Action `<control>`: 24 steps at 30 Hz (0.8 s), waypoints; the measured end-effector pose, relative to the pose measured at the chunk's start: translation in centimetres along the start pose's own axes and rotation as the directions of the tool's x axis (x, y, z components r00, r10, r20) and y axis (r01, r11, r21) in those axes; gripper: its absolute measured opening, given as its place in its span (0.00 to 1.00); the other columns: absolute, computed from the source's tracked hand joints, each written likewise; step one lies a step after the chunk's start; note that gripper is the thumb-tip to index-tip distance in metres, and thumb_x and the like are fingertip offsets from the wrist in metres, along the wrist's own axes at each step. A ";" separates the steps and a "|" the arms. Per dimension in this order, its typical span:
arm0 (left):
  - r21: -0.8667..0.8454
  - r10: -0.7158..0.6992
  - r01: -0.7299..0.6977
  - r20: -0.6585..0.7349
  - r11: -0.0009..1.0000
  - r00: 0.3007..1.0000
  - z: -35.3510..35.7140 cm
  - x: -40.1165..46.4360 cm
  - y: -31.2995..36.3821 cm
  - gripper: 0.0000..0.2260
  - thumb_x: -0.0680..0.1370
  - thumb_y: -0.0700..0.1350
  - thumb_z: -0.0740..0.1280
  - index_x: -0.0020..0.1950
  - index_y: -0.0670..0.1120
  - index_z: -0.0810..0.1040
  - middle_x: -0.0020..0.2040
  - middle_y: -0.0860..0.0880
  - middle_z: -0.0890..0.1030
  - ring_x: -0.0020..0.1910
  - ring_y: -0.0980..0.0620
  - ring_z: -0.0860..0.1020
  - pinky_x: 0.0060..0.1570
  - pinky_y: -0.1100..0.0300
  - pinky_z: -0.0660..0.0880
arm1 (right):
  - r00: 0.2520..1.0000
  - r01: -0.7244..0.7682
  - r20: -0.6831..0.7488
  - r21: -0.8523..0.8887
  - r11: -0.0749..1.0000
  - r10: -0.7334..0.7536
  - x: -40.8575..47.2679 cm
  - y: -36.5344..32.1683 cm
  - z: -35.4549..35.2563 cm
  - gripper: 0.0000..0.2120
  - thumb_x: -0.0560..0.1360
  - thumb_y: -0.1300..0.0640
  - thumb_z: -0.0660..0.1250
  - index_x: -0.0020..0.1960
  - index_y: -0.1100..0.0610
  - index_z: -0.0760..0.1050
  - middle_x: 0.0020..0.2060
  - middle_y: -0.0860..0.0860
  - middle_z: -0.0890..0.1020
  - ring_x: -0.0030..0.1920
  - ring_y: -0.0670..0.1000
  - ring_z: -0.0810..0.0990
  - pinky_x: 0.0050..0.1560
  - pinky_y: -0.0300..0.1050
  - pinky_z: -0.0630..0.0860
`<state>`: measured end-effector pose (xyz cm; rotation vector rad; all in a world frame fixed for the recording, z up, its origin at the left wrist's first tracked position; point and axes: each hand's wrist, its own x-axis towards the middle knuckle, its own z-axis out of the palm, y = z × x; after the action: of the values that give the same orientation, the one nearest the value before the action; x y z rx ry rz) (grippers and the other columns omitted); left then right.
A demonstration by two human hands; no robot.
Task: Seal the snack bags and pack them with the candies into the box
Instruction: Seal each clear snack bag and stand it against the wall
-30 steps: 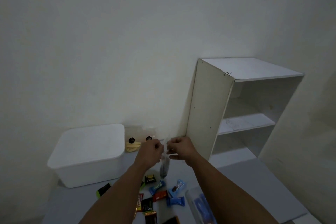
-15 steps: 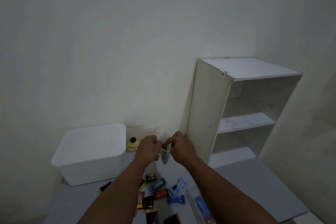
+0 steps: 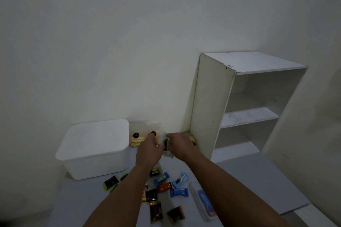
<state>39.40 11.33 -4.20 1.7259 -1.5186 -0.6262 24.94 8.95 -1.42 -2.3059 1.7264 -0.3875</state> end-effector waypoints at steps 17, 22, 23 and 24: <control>-0.282 -0.006 0.049 0.151 0.958 0.988 4.7 4.3 2.9 0.10 0.82 0.39 0.62 0.57 0.50 0.79 0.53 0.50 0.81 0.53 0.50 0.78 0.46 0.62 0.71 | 0.991 0.010 0.121 0.312 0.950 -0.051 4.4 9.0 -3.5 0.11 0.75 0.65 0.68 0.45 0.52 0.86 0.45 0.47 0.87 0.46 0.45 0.84 0.53 0.43 0.82; -0.302 -0.009 0.065 0.183 0.951 0.983 7.3 7.0 6.0 0.12 0.82 0.40 0.59 0.49 0.43 0.83 0.50 0.47 0.84 0.52 0.50 0.81 0.52 0.56 0.74 | 0.976 -0.175 0.211 0.607 0.775 0.054 6.0 13.6 -6.3 0.10 0.73 0.70 0.66 0.47 0.63 0.86 0.42 0.54 0.88 0.33 0.40 0.80 0.37 0.36 0.77; -0.303 -0.005 0.060 0.179 0.951 0.984 7.9 7.4 6.7 0.11 0.82 0.40 0.61 0.48 0.43 0.83 0.48 0.47 0.85 0.49 0.52 0.81 0.48 0.60 0.74 | 0.968 -0.214 0.241 0.635 0.742 0.073 6.3 14.4 -6.9 0.11 0.72 0.69 0.65 0.47 0.62 0.86 0.40 0.51 0.87 0.33 0.42 0.79 0.35 0.38 0.75; -0.297 0.007 0.044 0.168 0.954 0.986 8.4 7.7 7.4 0.08 0.81 0.40 0.64 0.47 0.44 0.82 0.46 0.48 0.85 0.45 0.55 0.81 0.43 0.64 0.74 | 0.959 -0.245 0.270 0.654 0.715 0.082 6.6 15.1 -7.4 0.12 0.72 0.68 0.65 0.46 0.60 0.86 0.38 0.48 0.87 0.34 0.43 0.78 0.34 0.39 0.74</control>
<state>29.77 1.88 -2.57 1.4858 -1.4340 -0.9803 10.56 -1.78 0.80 -1.5741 1.3478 -0.5873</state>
